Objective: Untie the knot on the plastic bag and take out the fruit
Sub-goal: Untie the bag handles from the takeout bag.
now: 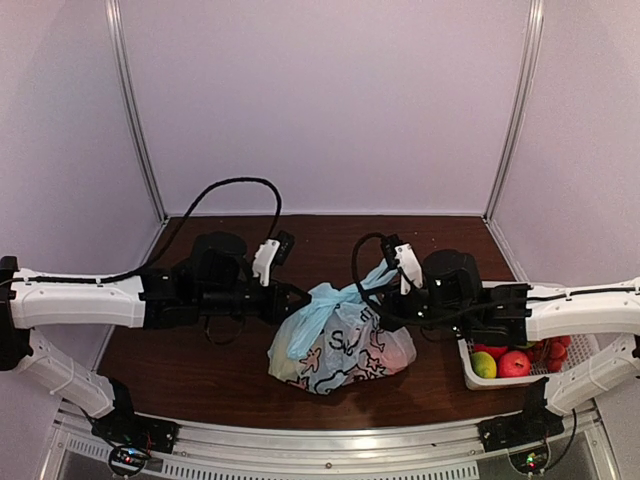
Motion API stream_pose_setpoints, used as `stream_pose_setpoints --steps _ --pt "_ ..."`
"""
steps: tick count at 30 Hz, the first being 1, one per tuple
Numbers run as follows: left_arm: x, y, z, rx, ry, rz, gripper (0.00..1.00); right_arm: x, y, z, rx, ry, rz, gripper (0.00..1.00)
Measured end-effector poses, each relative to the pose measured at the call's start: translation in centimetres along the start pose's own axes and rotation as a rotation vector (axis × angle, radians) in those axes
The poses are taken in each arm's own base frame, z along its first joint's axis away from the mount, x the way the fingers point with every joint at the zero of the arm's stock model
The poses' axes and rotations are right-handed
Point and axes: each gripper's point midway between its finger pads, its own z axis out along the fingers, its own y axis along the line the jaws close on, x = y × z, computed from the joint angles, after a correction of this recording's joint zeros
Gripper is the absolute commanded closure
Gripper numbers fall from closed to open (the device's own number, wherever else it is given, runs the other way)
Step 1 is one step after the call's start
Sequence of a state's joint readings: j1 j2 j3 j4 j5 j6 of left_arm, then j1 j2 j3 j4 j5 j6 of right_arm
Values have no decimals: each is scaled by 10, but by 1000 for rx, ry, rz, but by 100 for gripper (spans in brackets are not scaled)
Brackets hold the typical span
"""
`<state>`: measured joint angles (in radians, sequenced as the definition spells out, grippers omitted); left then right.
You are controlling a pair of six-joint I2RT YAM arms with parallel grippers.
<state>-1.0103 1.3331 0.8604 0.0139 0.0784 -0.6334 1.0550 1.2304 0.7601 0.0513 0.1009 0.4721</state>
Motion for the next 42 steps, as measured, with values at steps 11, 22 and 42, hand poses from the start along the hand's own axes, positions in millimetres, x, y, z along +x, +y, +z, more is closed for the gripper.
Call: stream_pose_setpoints --steps 11,22,42 --pt "25 16 -4 -20 19 -24 100 27 -24 1 41 18 57 100" --pt "23 14 -4 -25 57 14 68 25 -26 -2 39 2 80 100" --pt "-2 -40 13 26 91 204 43 24 -27 -2 41 0 81 100"
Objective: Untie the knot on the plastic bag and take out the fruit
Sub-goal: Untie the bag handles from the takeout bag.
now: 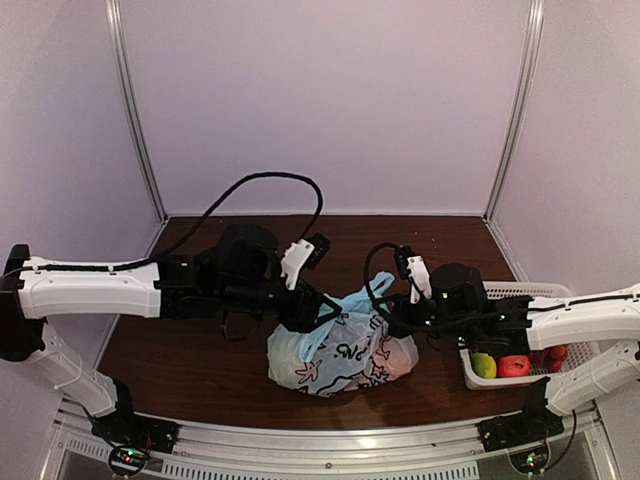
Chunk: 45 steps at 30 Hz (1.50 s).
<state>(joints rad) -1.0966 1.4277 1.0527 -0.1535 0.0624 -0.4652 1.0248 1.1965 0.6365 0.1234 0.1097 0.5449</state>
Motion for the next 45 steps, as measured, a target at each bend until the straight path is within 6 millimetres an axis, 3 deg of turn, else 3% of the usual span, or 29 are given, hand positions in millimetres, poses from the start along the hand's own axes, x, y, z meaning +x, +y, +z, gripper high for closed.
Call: stream_pose_setpoints --steps 13,18,25,28,31,33,39,42,45 --pt "21 23 34 -124 96 2 44 0 0 0 0 1 0 100" --pt "26 31 36 -167 113 4 56 0 0 0 0 1 0 100" --pt "18 32 36 -185 93 5 59 0 0 0 -1 0 0 100" --pt "18 31 36 -184 93 -4 65 0 0 0 -1 1 1 100" --pt "18 30 36 -181 93 -13 79 0 0 0 -1 0 1 100" --pt "18 30 36 -179 93 -19 78 0 0 0 -1 0 1 100" --pt "16 28 33 -173 80 -36 63 0 0 0 -1 0 1 100" --pt "14 27 27 -170 69 -46 62 1 0 0 -1 1 1 100" --pt "11 26 23 -166 56 -51 69 2 -1 0 0 2 1 100"
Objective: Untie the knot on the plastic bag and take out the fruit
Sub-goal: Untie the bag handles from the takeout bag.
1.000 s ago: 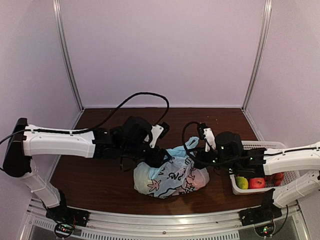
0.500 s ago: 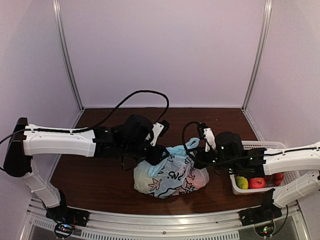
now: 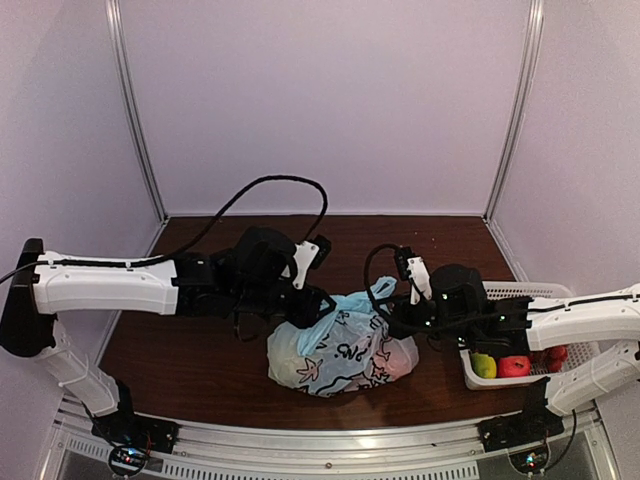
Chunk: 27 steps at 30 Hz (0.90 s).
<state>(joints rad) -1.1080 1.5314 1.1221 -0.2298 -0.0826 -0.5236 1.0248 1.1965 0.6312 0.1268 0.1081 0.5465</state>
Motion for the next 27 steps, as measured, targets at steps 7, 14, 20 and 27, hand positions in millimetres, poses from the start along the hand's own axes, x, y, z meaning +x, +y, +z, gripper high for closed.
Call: stream_pose_setpoints --steps 7,14,20,27 --pt "3 1 -1 0 2 -8 70 1 0 0 1 1 0 100" --pt "6 1 -1 5 10 -16 92 1 0 0 1 1 1 100" --pt "6 1 -1 4 9 -17 100 1 -1 -1 0 -1 2 100" --pt "3 3 -4 -6 -12 -19 100 -3 0 -6 -5 -13 7 100"
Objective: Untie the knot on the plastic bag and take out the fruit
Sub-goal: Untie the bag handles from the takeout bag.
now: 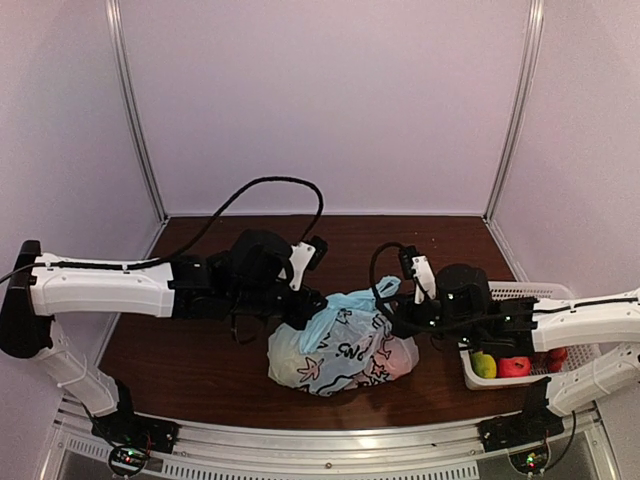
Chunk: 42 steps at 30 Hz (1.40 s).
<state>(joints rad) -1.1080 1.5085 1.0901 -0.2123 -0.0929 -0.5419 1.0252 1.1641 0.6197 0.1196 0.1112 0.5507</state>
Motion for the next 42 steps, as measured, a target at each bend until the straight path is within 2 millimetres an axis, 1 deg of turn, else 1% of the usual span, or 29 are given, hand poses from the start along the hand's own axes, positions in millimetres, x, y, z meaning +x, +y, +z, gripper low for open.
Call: stream_pose_setpoints --steps 7,11,14,17,22,25,28,29,30,34,39,41,42 --pt "-16 -1 -16 -2 -56 -5 100 -11 -2 -12 12 -35 4 100" --pt "-22 6 -26 -7 -91 -16 100 -17 -6 -18 34 -57 7 100" --pt "-18 15 -29 -21 -99 -32 100 -16 -11 -18 53 -61 13 100" --pt "-9 22 -28 -28 -94 -50 100 -6 -19 -17 68 -44 24 100" --pt "7 27 -25 -29 -76 -72 100 10 -28 -15 84 -17 41 100" --pt "11 27 -24 -23 -74 -82 100 11 -29 -15 85 -16 46 100" --pt "9 26 -25 -15 -82 -86 100 11 -28 -16 83 -15 44 100" --pt "7 26 -26 -12 -87 -87 100 11 -27 -16 81 -12 40 97" --pt "6 25 -27 -11 -92 -87 100 10 -26 -16 80 -8 34 91" --pt "4 24 -30 -5 -99 -88 100 1 -21 -18 77 -1 13 62" --pt "4 22 -30 9 -97 -88 100 -13 -13 -28 74 14 -37 38" --pt "4 21 -30 13 -95 -87 100 -22 -9 -31 72 13 -47 31" --pt "4 21 -30 15 -94 -87 100 -27 -7 -32 69 11 -56 29"
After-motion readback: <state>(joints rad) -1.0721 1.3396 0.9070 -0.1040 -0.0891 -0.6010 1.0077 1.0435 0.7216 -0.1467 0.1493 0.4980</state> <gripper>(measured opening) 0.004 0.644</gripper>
